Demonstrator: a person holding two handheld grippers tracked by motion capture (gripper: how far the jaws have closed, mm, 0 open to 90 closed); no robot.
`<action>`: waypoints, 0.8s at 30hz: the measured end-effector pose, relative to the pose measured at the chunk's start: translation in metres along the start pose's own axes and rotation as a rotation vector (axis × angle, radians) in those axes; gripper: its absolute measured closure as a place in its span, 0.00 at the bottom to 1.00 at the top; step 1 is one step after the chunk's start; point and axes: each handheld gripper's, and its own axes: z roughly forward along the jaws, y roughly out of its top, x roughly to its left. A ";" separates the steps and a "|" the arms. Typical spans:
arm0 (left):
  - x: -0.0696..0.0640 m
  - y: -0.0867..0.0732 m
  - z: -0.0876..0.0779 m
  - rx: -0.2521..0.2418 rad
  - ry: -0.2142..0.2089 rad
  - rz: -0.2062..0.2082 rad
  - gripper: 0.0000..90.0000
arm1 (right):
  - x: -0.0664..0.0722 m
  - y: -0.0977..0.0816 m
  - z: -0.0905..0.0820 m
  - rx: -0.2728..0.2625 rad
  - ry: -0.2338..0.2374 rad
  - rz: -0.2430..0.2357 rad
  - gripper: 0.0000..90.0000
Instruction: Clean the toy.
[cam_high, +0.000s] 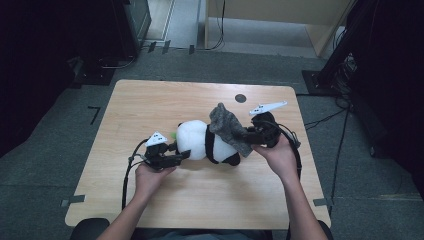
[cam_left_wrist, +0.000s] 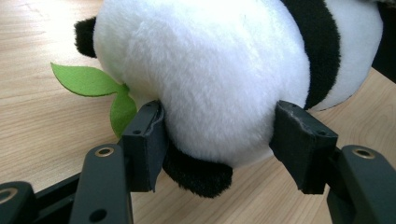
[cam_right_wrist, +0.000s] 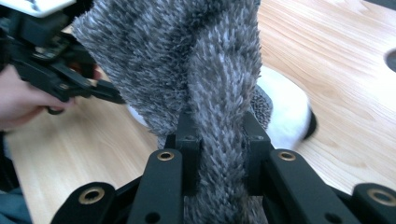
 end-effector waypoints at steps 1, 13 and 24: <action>0.000 0.000 0.000 -0.001 0.000 0.000 0.42 | 0.002 0.002 0.001 -0.003 0.006 -0.006 0.84; -0.002 0.001 0.000 -0.009 0.006 0.003 0.41 | 0.027 0.029 0.046 0.021 0.117 -0.044 0.83; -0.005 -0.002 -0.001 -0.017 0.030 0.016 0.41 | 0.044 0.043 0.082 0.044 0.187 -0.063 0.83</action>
